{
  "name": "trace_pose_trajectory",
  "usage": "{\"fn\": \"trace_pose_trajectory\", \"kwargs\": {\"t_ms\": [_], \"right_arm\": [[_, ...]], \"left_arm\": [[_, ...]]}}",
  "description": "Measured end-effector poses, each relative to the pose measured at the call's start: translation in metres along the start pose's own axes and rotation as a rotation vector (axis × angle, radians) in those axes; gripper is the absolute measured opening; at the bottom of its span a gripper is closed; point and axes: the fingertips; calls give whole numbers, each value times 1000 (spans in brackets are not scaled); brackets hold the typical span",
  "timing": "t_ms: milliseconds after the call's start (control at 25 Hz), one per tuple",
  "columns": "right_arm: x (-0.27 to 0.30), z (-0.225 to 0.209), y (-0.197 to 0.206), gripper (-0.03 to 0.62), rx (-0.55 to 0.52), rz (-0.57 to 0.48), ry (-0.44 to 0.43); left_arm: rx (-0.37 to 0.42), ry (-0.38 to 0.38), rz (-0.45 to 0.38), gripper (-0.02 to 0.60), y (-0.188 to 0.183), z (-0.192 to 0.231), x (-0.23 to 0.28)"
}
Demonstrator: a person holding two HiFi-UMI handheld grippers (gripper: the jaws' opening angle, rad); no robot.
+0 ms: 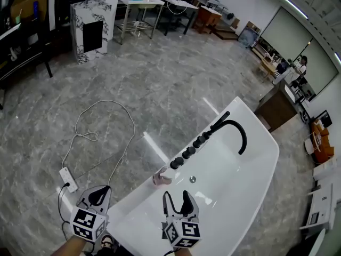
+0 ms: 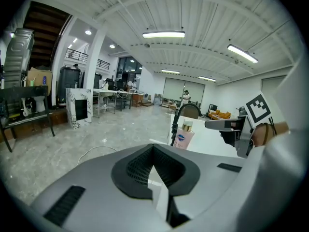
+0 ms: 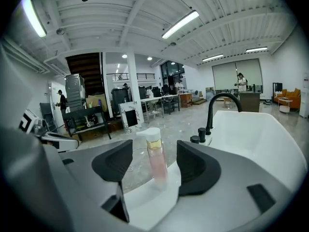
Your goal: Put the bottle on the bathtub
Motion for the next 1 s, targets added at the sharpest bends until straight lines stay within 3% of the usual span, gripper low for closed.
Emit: {"fn": "trace_pose_trajectory", "kwargs": {"t_ms": [440,1000], "right_arm": [[-42,10,-46,292,46,-47,33],[-115,14,-101,203,79,-127,148]], "left_arm": [[-2,18,-57,3,-47,-25,-20],[-8,93,-141,3,-110,-70,-56]]}}
Point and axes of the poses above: the fingertips, and each gripper's own axes: x forward along the fingers, z to its left, y out of its underside, and after that the axes turned 14 degrees about -z, right-handed
